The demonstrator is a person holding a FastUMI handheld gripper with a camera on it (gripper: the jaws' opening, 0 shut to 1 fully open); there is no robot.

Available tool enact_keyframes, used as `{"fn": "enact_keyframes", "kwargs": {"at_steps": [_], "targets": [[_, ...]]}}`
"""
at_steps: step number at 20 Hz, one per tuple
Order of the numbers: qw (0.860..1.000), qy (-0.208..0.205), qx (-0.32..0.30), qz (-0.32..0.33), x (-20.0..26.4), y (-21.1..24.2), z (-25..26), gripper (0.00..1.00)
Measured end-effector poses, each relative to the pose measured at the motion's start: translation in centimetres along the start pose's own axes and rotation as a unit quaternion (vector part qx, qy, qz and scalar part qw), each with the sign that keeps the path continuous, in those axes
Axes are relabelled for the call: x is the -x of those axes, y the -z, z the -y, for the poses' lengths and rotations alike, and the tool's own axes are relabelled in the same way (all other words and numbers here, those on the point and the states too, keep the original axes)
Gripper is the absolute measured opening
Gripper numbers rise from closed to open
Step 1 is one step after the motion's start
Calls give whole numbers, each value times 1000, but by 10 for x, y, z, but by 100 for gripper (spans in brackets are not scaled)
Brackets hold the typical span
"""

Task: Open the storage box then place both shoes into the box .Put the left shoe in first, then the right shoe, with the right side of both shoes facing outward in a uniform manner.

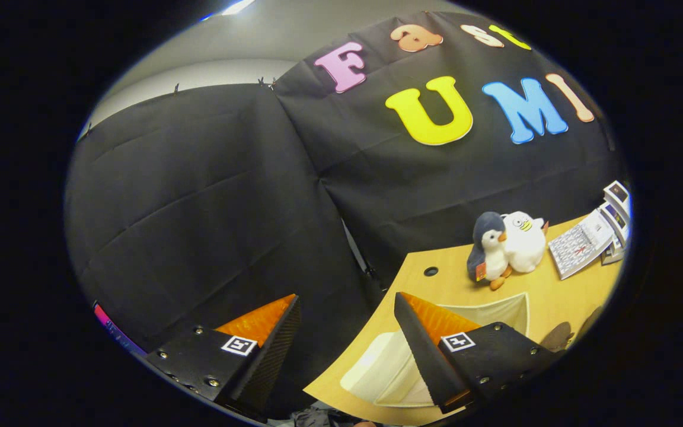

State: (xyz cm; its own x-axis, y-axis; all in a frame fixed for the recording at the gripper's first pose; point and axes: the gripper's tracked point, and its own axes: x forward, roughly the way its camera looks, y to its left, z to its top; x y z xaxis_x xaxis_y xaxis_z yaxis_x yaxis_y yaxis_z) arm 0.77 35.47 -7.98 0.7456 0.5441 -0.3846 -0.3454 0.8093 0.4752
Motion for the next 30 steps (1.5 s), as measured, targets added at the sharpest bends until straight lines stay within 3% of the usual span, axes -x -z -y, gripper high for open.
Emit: {"fn": "enact_keyframes", "kwargs": {"at_steps": [5, 13, 21, 30], "targets": [[997, 50, 46, 35, 33, -24, 64, 97], [989, 129, 57, 52, 77, -25, 168, 97], [978, 188, 76, 36, 114, 3, 240, 97], [972, 221, 77, -23, 136, 70, 299, 97]]}}
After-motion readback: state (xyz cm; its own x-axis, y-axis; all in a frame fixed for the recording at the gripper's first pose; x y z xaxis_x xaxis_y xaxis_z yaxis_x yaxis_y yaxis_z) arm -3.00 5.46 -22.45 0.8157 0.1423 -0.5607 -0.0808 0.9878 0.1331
